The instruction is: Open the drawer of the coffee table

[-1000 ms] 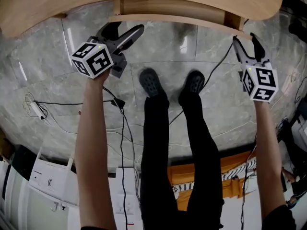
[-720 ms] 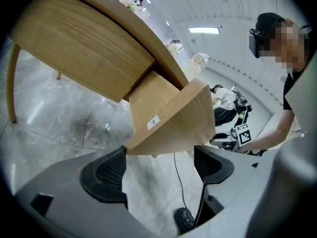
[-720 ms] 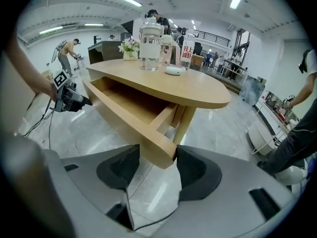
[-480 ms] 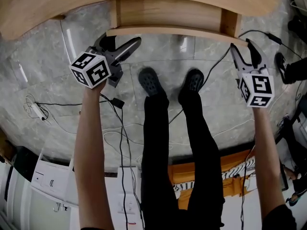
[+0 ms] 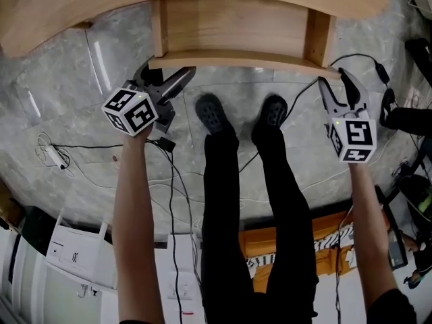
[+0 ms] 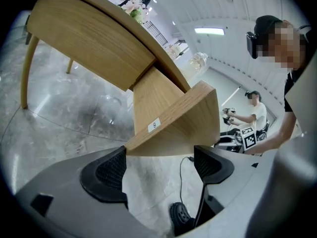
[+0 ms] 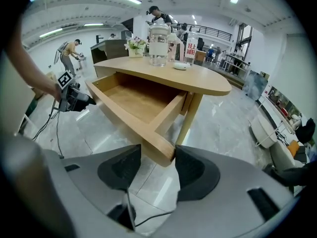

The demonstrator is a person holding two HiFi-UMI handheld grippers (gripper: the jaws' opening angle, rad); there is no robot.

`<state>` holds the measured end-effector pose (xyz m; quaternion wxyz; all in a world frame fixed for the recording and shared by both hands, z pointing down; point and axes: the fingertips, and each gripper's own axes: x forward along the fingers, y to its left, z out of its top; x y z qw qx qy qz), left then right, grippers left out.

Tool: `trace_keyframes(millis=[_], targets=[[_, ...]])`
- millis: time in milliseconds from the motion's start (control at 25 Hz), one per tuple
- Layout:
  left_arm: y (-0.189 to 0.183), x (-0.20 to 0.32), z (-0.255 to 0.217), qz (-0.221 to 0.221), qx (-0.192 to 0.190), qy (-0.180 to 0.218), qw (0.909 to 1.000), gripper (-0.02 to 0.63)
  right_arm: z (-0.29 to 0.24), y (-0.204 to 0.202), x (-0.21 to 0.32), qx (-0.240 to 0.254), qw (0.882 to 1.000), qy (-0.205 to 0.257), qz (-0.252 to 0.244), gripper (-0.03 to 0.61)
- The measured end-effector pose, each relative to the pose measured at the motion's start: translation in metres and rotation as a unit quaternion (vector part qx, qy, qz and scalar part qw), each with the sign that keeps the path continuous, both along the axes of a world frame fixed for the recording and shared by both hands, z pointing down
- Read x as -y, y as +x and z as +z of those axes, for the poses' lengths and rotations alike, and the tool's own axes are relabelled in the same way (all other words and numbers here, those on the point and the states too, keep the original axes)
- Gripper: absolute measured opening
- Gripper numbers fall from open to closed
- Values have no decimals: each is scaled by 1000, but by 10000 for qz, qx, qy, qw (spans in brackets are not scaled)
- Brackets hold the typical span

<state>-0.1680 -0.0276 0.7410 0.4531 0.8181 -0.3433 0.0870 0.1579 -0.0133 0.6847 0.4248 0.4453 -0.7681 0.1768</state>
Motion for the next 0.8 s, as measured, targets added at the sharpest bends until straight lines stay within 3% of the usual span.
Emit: trace_keyframes(millis=[240,800], targets=[[4,-6,5,82,49,-56,9999,422,4,4,-1,34,9998,-6,189,219],[5,-1,18,-170,109,-128,9997,422,17,3,-4,-6,9997,-87,240,219]])
